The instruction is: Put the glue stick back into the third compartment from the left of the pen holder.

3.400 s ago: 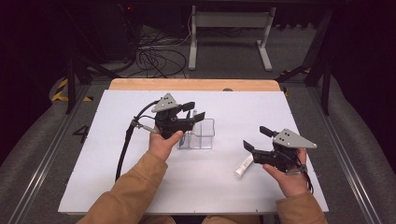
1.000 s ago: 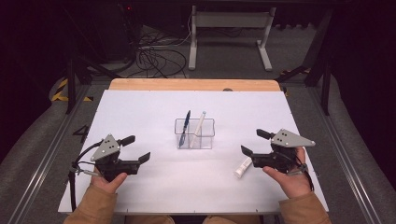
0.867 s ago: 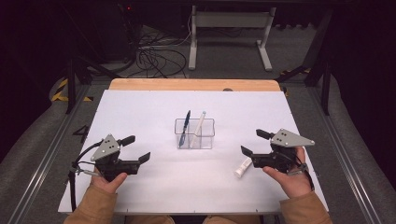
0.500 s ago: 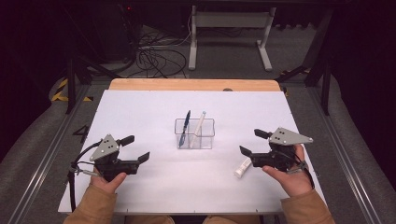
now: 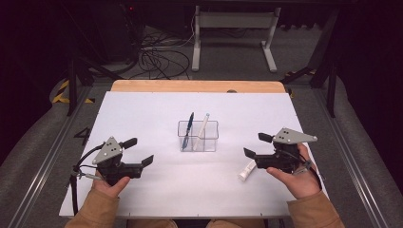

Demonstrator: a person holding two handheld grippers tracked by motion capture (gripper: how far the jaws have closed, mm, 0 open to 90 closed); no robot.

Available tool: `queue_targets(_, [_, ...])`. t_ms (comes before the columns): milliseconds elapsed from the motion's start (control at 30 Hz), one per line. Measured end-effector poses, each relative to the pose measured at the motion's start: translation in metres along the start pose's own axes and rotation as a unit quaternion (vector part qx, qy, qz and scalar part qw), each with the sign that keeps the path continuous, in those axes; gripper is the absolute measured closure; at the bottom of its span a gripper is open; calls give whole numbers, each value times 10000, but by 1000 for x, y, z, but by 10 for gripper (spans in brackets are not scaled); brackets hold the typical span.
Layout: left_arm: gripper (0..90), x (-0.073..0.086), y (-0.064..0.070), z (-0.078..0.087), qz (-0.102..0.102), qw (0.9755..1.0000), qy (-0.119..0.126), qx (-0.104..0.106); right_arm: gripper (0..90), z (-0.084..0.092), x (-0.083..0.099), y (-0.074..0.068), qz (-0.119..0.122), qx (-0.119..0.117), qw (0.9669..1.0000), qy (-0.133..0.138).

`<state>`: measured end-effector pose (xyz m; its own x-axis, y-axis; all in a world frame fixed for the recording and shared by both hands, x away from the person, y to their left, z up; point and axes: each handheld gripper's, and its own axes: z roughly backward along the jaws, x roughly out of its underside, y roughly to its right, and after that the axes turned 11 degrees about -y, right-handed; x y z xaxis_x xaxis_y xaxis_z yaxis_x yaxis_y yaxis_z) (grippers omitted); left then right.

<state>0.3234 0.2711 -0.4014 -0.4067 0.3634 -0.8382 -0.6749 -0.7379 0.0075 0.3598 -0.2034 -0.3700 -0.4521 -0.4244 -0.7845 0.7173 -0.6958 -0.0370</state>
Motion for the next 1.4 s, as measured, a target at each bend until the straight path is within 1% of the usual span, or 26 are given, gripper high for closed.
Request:
queue_targets(100, [131, -1, 3, -1, -81, 10000, -21, -13, 247, -2, 2, -1, -371, -85, 9992, -92])
queue_targets(133, [131, -2, 4, -1, -129, 9999, -34, -54, 250, -3, 2, -1, -509, -106, 9985, -161])
queue_targets(167, [131, -2, 4, -1, -128, 9999, -70, -32, 250, -3, 3, -1, -661, -122, 9975, -217])
queue_targets(200, [131, -2, 4, -1, -144, 9999, -73, -32, 250, -4, 3, 0, -771, -112, 9967, -246])
queue_targets(267, [131, -2, 4, -2, -126, 9999, -46, -26, 251, -4, 4, 0, -895, -87, 9953, -348])
queue_targets(333, [132, -1, 3, -1, -117, 9999, -50, -28, 249, -4, 4, 0, -869, -23, 9954, -393])
queue_targets(400, [133, -1, 3, -1, -78, 10000, -10, -20, 242, -4, 3, -1, -816, -3, 9960, -363])
queue_targets(500, [135, -2, 2, 0, -105, 9999, 2, -70, 241, -4, 3, -1, -631, 97, 9974, -337])
queue_targets(567, [137, -2, 3, -1, -108, 9999, -22, -64, 241, -4, 3, -2, -598, 144, 9975, -361])
queue_targets(600, [137, -2, 2, -1, -142, 9999, -44, -78, 241, -4, 3, -3, -560, 151, 9977, -357])
queue_targets(667, [141, -3, 4, -2, -120, 9999, -50, -61, 238, -4, 3, -3, -393, 239, 9984, -340])
queue_targets(700, [142, -3, 5, -3, -159, 9998, -44, -71, 235, -3, 3, -3, -374, 257, 9984, -332])
queue_targets(733, [143, -4, 7, -4, -145, 9999, -64, -50, 234, -3, 3, -3, -375, 261, 9984, -325])
queue_targets(833, [146, -11, 14, -9, -292, 9995, -146, -5, 232, -1, 4, -3, -388, 325, 9982, -308])
queue_targets(933, [147, -17, 21, -15, -343, 9991, -206, 141, 231, 1, 5, -1, -400, 454, 9978, -273])
queue_targets(1000, [152, -23, 25, -20, -346, 9987, -240, 303, 224, 2, 7, 0, -456, 534, 9973, -223])
queue_targets(1067, [155, -27, 30, -26, -393, 9981, -269, 386, 221, 4, 8, 2, -499, 571, 9970, -166])
queue_targets(1133, [165, -30, 35, -34, -384, 9976, -256, 525, 221, 4, 10, 4, -550, 619, 9965, -136])
queue_targets(1233, [175, -33, 42, -43, -303, 9967, -275, 705, 221, 6, 14, 6, -620, 695, 9956, -120])
queue_targets(1300, [183, -35, 47, -49, -292, 9954, -264, 871, 220, 7, 15, 8, -666, 729, 9950, -121])
queue_targets(1333, [189, -37, 49, -52, -299, 9947, -298, 938, 221, 7, 16, 9, -690, 725, 9949, -115])
queue_targets(1367, [193, -39, 53, -54, -328, 9942, -318, 973, 221, 8, 17, 9, -695, 747, 9947, -115])
queue_targets(1400, [196, -41, 56, -56, -369, 9938, -283, 1008, 221, 8, 18, 10, -704, 754, 9946, -126])
